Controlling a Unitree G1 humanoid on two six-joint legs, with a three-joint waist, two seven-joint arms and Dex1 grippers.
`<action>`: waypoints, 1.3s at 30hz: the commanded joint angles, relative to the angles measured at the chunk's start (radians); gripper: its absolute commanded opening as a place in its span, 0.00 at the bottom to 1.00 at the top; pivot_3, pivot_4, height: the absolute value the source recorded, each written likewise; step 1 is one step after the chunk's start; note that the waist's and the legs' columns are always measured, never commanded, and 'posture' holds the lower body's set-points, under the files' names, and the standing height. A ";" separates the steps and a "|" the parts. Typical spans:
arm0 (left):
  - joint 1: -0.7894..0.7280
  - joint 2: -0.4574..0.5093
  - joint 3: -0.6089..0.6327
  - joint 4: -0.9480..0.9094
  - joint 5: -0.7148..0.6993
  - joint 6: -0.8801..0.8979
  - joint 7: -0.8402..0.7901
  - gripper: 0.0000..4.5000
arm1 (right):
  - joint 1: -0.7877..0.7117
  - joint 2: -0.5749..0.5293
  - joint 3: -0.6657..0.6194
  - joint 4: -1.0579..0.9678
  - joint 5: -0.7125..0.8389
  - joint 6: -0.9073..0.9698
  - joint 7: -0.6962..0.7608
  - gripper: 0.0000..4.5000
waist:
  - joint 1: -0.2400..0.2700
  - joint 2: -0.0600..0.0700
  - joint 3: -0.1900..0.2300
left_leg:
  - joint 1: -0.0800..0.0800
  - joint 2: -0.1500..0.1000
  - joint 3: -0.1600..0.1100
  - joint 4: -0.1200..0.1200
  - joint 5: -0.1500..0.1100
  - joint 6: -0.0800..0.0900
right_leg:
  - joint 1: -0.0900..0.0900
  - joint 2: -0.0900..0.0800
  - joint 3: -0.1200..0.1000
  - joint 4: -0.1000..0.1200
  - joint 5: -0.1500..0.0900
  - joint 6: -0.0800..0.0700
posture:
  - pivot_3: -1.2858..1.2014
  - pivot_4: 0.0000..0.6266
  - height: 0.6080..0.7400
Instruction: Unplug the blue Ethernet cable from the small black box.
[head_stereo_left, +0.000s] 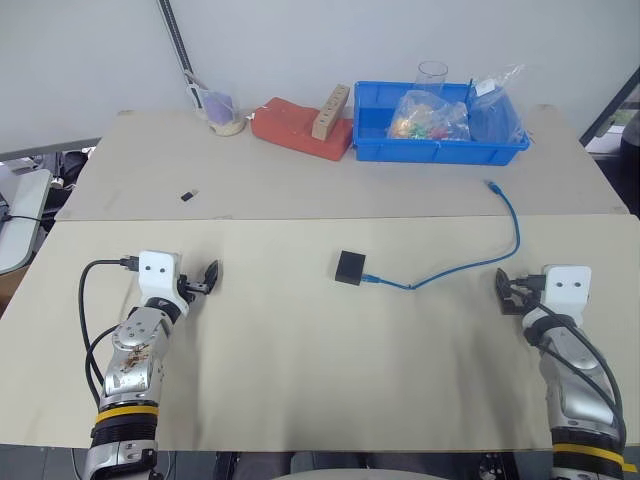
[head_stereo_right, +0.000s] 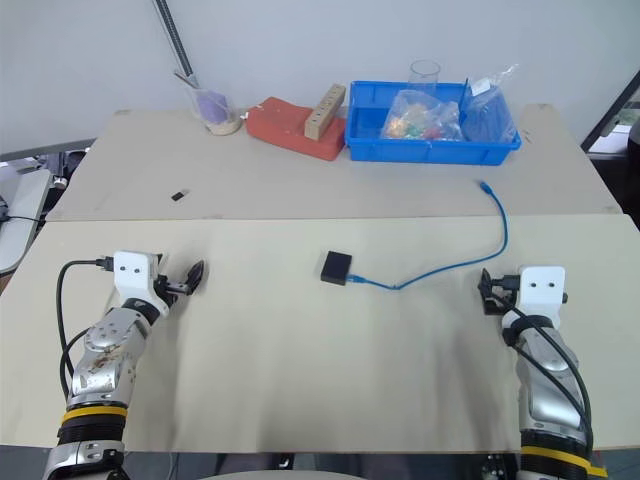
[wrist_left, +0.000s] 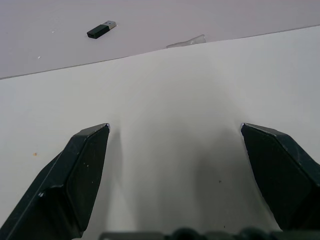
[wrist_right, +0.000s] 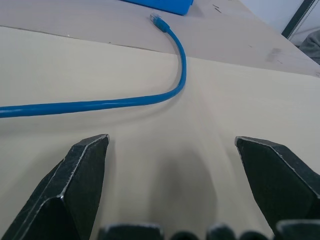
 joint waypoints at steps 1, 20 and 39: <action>-0.013 0.020 0.011 -0.032 -0.010 0.015 -0.012 0.99 | -0.004 -0.021 -0.017 -0.054 0.003 0.012 0.005 1.00 | 0.000 0.000 0.000 | 0.000 0.000 0.000 0.000 0.000 0.000 | 0.000 0.000 0.000 0.000 0.000 0.000 | 0.52 0.24 1.00; -0.189 0.342 -0.329 -0.452 -0.285 0.236 -0.857 0.99 | -0.355 -0.384 0.411 -0.100 0.230 0.321 0.922 1.00 | -0.027 0.000 0.001 | 0.001 0.001 -0.002 0.001 -0.001 0.001 | 0.003 0.002 -0.002 -0.003 0.000 0.000 | 0.52 0.24 1.00; -0.139 0.374 -0.245 -0.534 -0.284 0.224 -0.812 1.00 | -0.634 -0.119 0.604 0.399 0.007 0.023 1.013 0.66 | -0.025 -0.001 0.001 | 0.001 0.001 -0.003 0.004 0.000 0.001 | 0.003 0.002 -0.003 -0.001 0.000 0.000 | 0.52 0.24 1.00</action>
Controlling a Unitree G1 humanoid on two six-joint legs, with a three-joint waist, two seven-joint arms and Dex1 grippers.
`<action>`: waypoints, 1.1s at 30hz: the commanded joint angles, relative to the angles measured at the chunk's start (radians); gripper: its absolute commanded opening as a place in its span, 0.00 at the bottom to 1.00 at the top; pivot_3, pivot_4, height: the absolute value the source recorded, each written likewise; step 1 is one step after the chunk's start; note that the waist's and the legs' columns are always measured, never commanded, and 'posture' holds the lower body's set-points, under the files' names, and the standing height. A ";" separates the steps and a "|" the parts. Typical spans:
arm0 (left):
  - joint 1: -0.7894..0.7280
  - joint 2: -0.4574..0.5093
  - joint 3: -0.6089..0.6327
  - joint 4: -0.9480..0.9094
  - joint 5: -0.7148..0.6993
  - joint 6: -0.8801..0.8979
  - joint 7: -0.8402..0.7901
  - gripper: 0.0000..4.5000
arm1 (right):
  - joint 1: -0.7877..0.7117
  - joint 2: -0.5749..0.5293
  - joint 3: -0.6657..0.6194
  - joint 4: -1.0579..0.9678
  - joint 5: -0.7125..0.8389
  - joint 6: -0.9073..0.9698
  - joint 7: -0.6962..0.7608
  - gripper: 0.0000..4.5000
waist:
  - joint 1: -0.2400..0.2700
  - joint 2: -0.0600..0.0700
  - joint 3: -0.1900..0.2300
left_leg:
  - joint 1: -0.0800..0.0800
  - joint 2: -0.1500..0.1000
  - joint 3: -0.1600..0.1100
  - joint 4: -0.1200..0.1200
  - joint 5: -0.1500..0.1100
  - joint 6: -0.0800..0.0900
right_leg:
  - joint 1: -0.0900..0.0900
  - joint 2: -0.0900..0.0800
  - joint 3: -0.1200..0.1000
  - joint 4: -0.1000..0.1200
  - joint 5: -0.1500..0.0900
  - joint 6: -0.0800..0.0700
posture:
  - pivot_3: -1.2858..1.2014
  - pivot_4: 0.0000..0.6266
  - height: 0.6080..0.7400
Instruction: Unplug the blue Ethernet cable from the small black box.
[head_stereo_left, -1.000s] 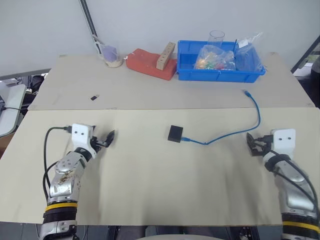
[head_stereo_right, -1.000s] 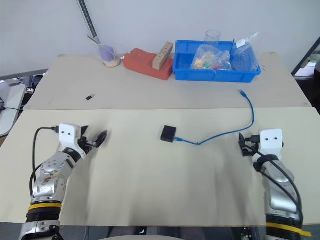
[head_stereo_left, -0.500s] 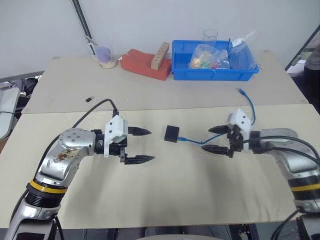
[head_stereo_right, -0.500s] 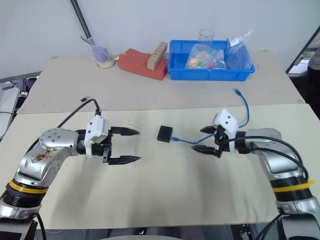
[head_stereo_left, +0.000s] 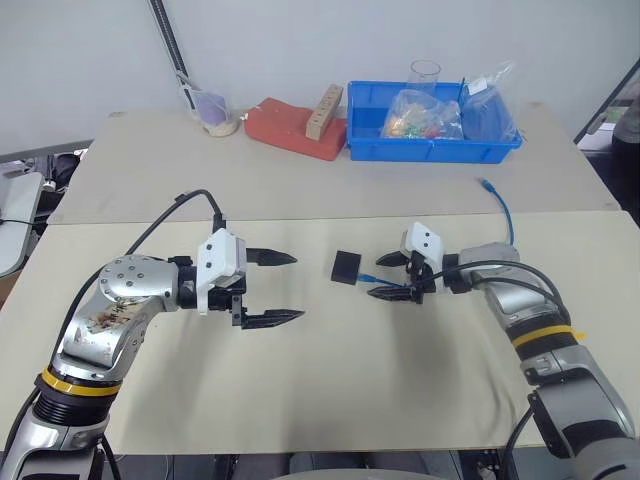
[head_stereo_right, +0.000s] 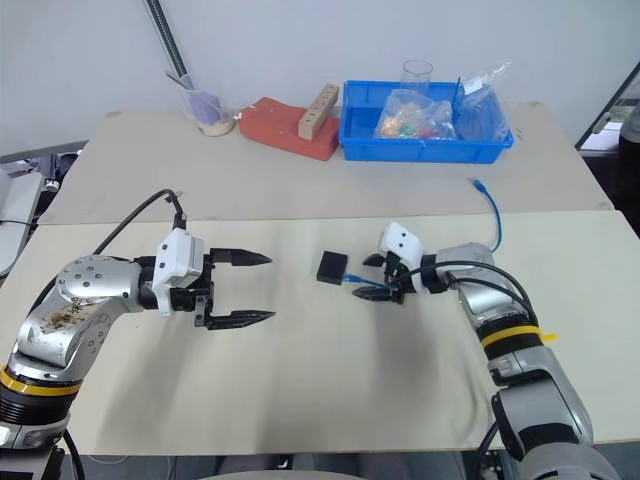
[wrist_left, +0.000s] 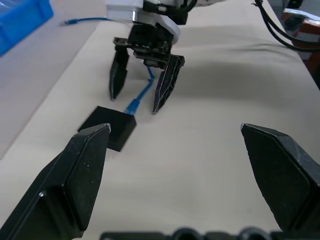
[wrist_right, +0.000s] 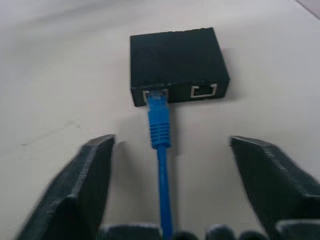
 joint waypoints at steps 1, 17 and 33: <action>0.001 0.003 0.016 -0.022 -0.002 -0.017 0.009 1.00 | -0.024 0.028 -0.003 0.027 -0.012 -0.032 0.016 0.59 | -0.001 0.000 0.000 | 0.000 0.000 0.000 0.000 0.000 0.000 | 0.000 0.000 0.000 0.000 0.000 0.000 | 0.52 0.24 1.00; -0.069 -0.126 0.128 0.145 -0.238 0.323 0.184 1.00 | -0.006 -0.020 -0.094 -0.097 -0.066 -0.259 -0.073 0.01 | 0.002 0.000 0.000 | -0.001 0.000 -0.001 0.001 0.000 0.000 | -0.001 0.000 0.000 0.001 0.000 0.000 | 0.52 0.24 1.00; -0.256 -0.259 0.102 0.340 -0.352 0.518 0.188 1.00 | 0.045 -0.067 -0.053 -0.381 -0.362 -0.838 -0.330 0.01 | -0.002 0.000 0.000 | -0.002 0.000 -0.001 0.001 0.001 -0.002 | -0.003 0.000 -0.001 0.009 0.000 0.000 | 0.52 0.24 1.00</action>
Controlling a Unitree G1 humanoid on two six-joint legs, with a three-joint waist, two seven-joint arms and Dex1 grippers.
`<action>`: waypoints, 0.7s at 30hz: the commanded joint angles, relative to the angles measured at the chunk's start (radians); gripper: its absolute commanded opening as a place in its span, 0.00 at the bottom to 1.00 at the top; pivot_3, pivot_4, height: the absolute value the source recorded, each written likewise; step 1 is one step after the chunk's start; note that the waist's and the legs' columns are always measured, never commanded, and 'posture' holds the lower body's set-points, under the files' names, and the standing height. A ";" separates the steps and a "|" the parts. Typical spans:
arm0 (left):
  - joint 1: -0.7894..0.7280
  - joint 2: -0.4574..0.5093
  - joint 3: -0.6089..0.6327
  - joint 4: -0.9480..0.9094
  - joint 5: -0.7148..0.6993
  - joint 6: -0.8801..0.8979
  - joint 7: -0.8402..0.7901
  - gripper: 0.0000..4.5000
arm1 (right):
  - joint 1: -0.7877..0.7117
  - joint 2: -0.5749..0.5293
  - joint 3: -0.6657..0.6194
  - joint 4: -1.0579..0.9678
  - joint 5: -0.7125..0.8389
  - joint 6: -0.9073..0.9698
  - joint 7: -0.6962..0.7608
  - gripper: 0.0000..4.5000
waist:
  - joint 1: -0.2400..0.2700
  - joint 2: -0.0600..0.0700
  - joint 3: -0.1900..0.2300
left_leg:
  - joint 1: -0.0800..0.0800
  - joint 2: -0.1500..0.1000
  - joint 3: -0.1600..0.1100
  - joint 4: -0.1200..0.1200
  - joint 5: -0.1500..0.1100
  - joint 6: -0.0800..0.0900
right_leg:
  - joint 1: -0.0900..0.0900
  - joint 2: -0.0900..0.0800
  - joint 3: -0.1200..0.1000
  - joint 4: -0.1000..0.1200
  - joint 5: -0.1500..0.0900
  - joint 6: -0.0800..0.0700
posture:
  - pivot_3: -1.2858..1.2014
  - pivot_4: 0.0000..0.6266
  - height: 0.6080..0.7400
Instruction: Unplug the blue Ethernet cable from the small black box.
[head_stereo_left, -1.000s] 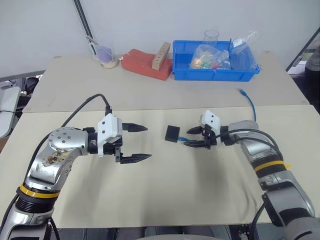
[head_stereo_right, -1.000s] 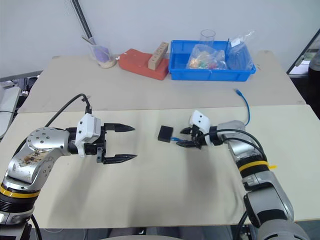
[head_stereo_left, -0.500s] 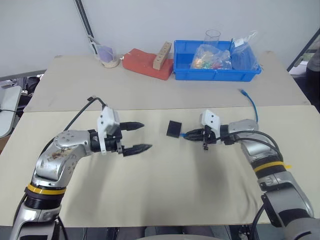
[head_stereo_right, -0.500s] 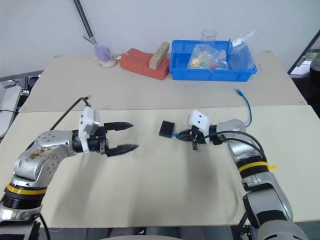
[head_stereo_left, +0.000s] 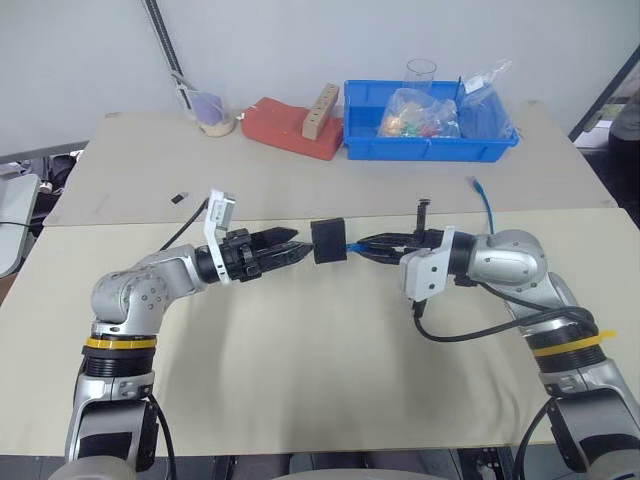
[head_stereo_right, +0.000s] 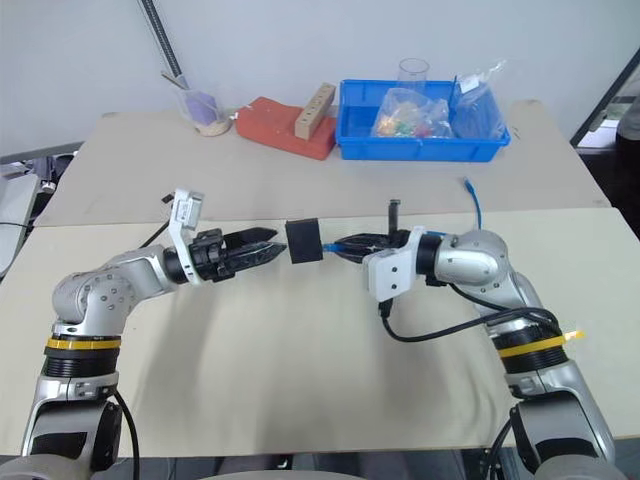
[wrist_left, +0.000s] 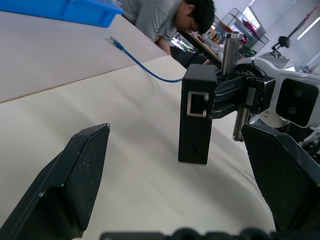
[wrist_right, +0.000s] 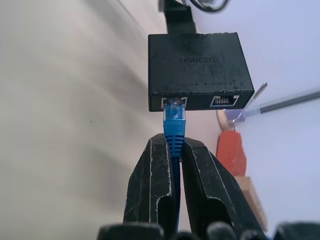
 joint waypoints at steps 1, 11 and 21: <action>-0.043 -0.011 -0.028 0.005 0.009 -0.013 -0.039 1.00 | -0.048 0.010 -0.001 -0.027 -0.027 -0.044 -0.050 0.01 | 0.000 0.000 0.000 | 0.000 0.000 0.000 0.000 0.000 0.000 | 0.000 0.000 0.000 0.000 0.000 0.000 | 0.52 0.24 1.00; -0.054 -0.019 -0.035 0.022 0.030 -0.036 -0.081 0.52 | -0.059 0.007 0.020 -0.016 -0.023 -0.060 -0.057 0.00 | 0.000 0.000 0.000 | 0.000 0.000 0.000 0.000 0.000 0.000 | 0.000 0.000 0.000 0.000 0.000 0.000 | 0.52 0.24 1.00; -0.040 0.027 -0.098 -0.020 0.113 -0.118 -0.181 0.12 | -0.056 -0.023 0.038 -0.074 0.213 0.214 0.145 0.36 | 0.000 0.000 0.000 | 0.000 0.000 0.000 0.000 0.000 0.000 | 0.000 0.000 0.000 -0.001 0.000 0.000 | 0.52 0.24 1.00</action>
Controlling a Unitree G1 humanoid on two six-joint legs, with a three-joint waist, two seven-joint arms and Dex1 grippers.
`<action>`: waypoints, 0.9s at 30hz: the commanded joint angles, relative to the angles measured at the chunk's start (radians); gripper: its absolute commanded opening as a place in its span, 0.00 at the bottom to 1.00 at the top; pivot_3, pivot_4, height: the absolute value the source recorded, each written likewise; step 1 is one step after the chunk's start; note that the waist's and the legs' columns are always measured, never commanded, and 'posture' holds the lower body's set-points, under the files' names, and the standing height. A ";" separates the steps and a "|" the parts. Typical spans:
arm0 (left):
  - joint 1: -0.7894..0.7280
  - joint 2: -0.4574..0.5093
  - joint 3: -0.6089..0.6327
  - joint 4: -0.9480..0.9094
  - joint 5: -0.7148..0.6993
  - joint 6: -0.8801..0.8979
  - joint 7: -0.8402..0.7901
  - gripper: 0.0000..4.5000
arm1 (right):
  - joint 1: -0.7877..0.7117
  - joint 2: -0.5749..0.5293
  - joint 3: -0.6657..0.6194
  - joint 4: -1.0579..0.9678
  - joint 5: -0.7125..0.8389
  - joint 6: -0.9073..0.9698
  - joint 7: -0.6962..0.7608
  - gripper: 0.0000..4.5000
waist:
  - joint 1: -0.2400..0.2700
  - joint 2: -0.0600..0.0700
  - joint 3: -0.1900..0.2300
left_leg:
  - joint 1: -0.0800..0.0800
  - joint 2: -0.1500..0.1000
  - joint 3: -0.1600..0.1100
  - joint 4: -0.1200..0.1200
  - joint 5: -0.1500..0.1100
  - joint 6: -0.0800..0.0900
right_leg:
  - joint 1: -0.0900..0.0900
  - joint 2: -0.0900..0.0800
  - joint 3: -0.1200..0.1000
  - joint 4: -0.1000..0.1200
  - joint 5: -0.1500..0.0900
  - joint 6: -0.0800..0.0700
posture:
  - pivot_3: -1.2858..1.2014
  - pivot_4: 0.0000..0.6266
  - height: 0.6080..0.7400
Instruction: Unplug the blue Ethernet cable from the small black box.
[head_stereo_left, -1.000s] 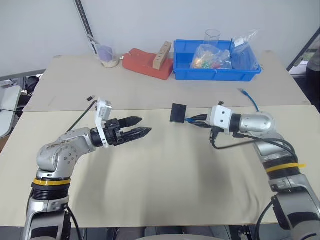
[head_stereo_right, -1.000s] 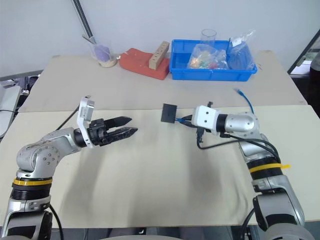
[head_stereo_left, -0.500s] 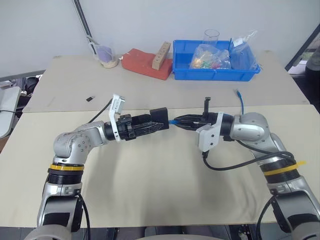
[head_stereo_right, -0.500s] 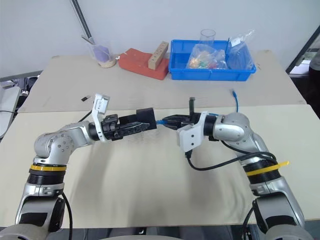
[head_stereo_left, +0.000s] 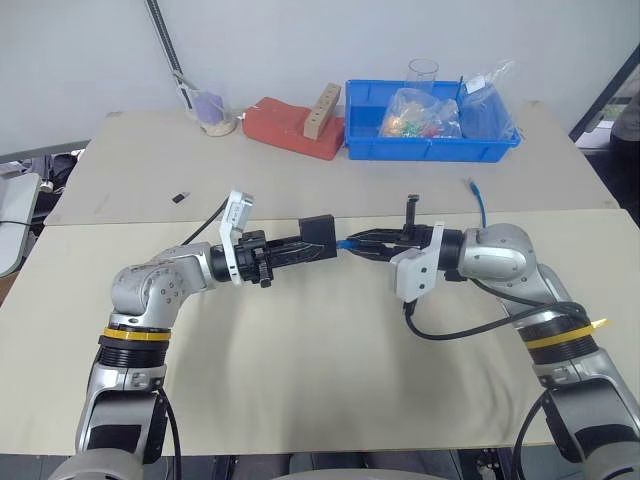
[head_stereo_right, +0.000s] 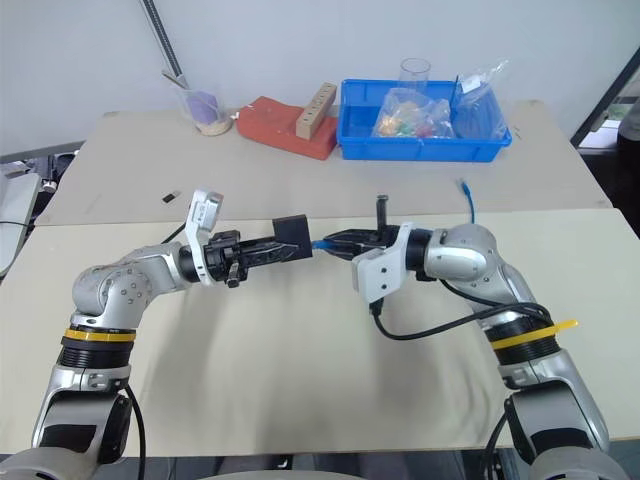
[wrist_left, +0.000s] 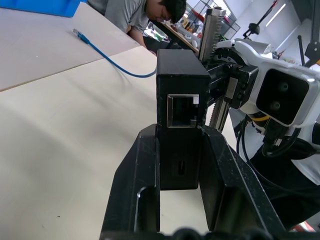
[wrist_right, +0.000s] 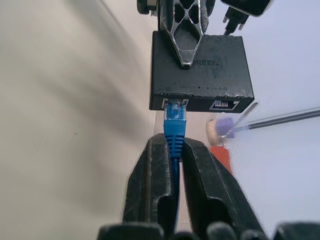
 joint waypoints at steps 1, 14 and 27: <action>-0.005 0.046 -0.035 -0.047 0.048 -0.085 -0.081 0.12 | -0.004 -0.041 -0.015 -0.104 0.196 0.245 0.141 0.44 | 0.000 0.000 0.000 | 0.000 0.000 0.000 0.000 0.000 0.000 | 0.000 0.000 0.000 0.000 0.000 0.000 | 0.52 0.24 1.00; -0.010 0.076 -0.103 -0.048 0.133 -0.252 -0.228 0.12 | -0.175 -0.110 -0.056 -0.229 0.790 1.459 0.271 0.74 | 0.003 0.000 0.000 | -0.002 0.000 -0.002 0.000 -0.001 0.001 | 0.000 0.000 -0.001 -0.006 0.000 0.000 | 0.52 0.24 1.00; -0.012 0.081 -0.103 -0.095 0.121 -0.229 -0.233 0.12 | -0.180 -0.048 -0.016 -0.220 0.740 1.474 0.271 0.74 | 0.002 0.000 0.000 | -0.002 0.000 -0.002 0.000 -0.001 0.001 | -0.001 0.000 -0.001 -0.005 0.000 0.000 | 0.52 0.24 1.00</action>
